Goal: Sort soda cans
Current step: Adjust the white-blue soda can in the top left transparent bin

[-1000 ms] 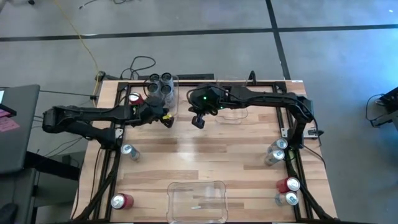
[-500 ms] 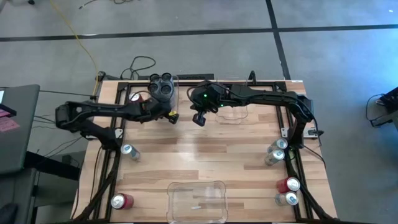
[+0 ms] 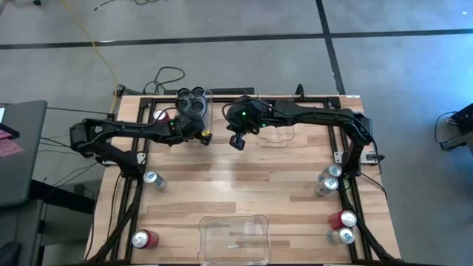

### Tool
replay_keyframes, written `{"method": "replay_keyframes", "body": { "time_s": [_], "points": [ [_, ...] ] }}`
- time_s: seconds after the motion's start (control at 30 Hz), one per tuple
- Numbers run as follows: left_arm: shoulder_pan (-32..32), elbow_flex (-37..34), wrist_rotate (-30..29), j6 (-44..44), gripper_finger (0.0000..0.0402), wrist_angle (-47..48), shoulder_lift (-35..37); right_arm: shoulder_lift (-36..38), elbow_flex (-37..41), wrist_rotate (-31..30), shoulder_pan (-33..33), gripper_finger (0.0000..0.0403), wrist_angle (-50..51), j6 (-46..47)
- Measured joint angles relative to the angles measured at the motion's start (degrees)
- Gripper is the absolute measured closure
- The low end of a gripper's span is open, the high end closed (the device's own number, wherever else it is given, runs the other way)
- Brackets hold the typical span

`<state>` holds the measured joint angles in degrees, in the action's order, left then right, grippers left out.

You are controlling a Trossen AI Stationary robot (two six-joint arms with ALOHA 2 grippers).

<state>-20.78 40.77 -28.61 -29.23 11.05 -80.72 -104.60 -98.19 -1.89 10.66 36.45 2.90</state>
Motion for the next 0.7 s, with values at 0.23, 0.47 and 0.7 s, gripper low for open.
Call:
{"method": "replay_keyframes", "body": {
  "time_s": [0.23, 0.47, 0.7],
  "points": [
    [-0.2, 0.0, -0.2, 0.0, 0.0400, -1.2, 0.0, 0.0, 0.0, 0.0, 0.0, 0.0401, 0.0, -0.4],
    [-0.2, 0.0, -2.9, 0.1, 0.0400, -2.7, 0.0, 0.0, 0.0, 0.0, 0.0, 0.0401, 0.0, -0.4],
    [-1.0, 0.0, -3.2, 0.6, 0.0400, -2.9, 0.0, 0.0, 0.0, 0.0, 0.0, 0.0401, 0.0, -0.4]
  ]
}}
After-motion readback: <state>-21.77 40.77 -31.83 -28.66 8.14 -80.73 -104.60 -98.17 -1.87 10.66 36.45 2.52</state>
